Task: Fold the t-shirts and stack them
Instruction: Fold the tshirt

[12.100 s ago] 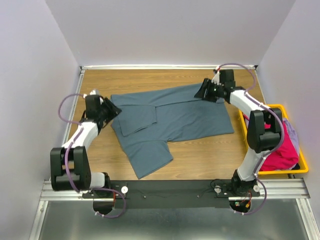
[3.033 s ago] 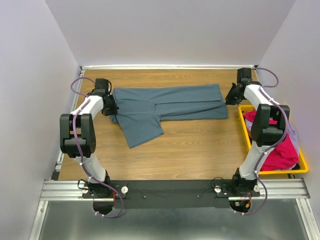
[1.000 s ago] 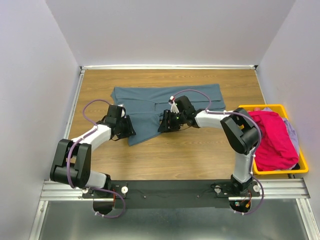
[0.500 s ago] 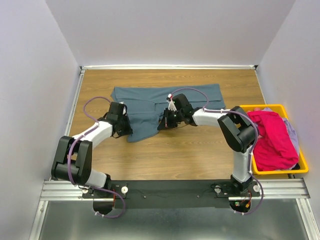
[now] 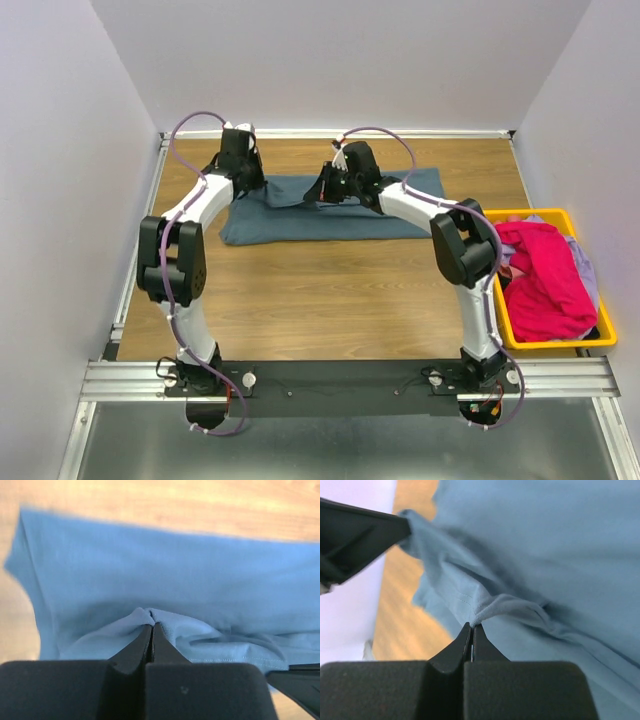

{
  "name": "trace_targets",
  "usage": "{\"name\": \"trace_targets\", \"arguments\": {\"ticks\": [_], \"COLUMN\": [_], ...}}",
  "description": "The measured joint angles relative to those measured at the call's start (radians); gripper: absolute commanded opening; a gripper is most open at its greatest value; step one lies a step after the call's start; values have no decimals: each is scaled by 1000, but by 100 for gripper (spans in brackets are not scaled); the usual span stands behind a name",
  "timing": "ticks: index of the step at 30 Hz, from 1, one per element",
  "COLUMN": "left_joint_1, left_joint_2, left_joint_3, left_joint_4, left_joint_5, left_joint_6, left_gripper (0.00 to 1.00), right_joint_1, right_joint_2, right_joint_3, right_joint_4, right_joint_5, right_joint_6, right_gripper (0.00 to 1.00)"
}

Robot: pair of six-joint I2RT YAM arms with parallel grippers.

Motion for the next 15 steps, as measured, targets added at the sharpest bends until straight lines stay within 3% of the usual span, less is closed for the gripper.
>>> {"name": "trace_targets", "arguments": {"ticks": [6, 15], "left_joint_1": [4, 4], "left_joint_2": [133, 242], "left_joint_3": [165, 257], "left_joint_4": [24, 56], "left_joint_5": [2, 39], "left_joint_6": [52, 92], "left_gripper": [0, 0], "right_joint_1": [-36, -63], "right_joint_2": [120, 158], "right_joint_3": [106, 122], "right_joint_4": [-7, -10], "right_joint_5": [21, 37], "right_joint_6": [0, 0], "right_gripper": [1, 4]}}
